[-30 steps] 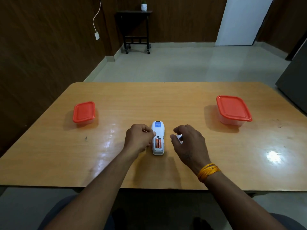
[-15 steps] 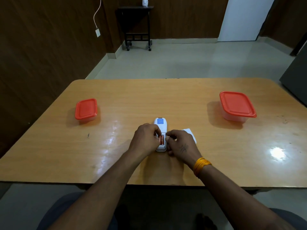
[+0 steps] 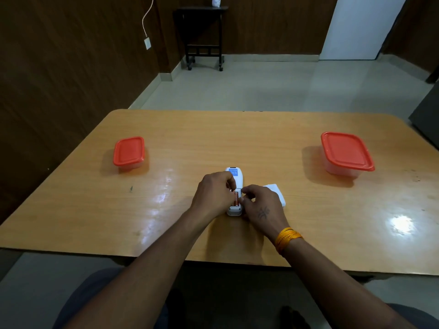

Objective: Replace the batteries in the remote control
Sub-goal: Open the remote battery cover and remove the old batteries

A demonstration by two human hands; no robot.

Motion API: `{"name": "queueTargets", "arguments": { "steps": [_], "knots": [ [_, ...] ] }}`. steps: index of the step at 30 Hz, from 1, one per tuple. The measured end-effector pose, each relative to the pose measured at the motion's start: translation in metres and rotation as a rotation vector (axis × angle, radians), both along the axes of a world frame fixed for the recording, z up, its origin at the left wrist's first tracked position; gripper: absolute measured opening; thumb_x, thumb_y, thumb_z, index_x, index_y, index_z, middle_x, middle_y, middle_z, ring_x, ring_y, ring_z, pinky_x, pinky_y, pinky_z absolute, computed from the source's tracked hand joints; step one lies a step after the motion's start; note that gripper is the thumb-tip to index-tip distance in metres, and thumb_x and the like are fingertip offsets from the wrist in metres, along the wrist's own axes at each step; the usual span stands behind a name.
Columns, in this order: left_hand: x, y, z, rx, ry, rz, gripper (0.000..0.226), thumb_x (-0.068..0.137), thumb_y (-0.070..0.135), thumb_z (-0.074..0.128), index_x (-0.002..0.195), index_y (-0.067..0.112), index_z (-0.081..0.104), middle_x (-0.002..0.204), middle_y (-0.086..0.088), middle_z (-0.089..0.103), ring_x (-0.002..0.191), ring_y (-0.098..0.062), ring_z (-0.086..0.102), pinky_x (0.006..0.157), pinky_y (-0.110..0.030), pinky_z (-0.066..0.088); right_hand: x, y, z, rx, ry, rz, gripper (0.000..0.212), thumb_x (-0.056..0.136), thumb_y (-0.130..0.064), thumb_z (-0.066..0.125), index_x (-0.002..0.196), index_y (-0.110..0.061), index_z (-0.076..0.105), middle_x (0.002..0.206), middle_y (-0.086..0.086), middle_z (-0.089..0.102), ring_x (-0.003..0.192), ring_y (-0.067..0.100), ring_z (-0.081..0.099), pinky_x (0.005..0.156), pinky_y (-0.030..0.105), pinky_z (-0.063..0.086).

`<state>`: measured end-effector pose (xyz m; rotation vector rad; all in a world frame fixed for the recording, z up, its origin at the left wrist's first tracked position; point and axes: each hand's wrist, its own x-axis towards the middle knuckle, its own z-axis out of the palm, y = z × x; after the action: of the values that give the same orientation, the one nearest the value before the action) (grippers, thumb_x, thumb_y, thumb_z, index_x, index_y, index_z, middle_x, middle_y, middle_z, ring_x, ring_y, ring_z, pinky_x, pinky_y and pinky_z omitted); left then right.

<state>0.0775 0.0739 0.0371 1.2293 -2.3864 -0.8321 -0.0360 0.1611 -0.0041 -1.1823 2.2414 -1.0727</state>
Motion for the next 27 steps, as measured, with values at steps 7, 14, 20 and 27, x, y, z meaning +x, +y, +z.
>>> {"name": "queueTargets", "arguments": {
  "steps": [7,14,20,27],
  "knots": [
    [0.001,0.009,-0.005,0.012,0.136,0.061,0.019,0.076,0.010,0.072,0.083,0.022,0.060,0.076,0.005,0.069,0.076,-0.021,0.067,0.065,-0.030,0.050,-0.001,0.002,0.001,-0.008,0.039,-0.003,0.026,0.097,-0.015,0.064,0.120,-0.011,0.074,0.105,0.007,0.075,0.091,0.015,0.059,0.070,0.018,0.032],
    [0.011,-0.005,0.001,0.086,0.181,0.121,0.021,0.083,0.008,0.069,0.097,0.022,0.076,0.088,0.004,0.073,0.081,-0.020,0.072,0.072,-0.030,0.054,0.000,0.005,0.007,-0.002,0.118,0.005,0.027,0.090,-0.023,0.073,0.116,-0.015,0.076,0.105,0.004,0.077,0.093,0.021,0.069,0.080,0.030,0.048],
    [0.012,-0.006,-0.012,0.040,0.010,0.082,0.039,0.086,0.017,0.077,0.125,0.020,0.077,0.121,-0.006,0.076,0.112,-0.023,0.070,0.092,-0.030,0.054,-0.007,0.006,0.018,0.003,0.540,0.281,0.016,0.093,-0.028,0.064,0.101,-0.019,0.075,0.103,0.000,0.074,0.096,0.025,0.066,0.070,0.035,0.036],
    [0.012,-0.014,-0.009,0.060,-0.009,0.034,0.037,0.086,0.012,0.077,0.123,0.015,0.078,0.114,-0.010,0.078,0.108,-0.026,0.072,0.091,-0.031,0.055,-0.021,-0.016,0.054,0.249,0.816,0.567,0.022,0.095,-0.032,0.064,0.107,-0.019,0.075,0.104,0.008,0.075,0.097,0.033,0.066,0.080,0.042,0.052]
  ]
}}
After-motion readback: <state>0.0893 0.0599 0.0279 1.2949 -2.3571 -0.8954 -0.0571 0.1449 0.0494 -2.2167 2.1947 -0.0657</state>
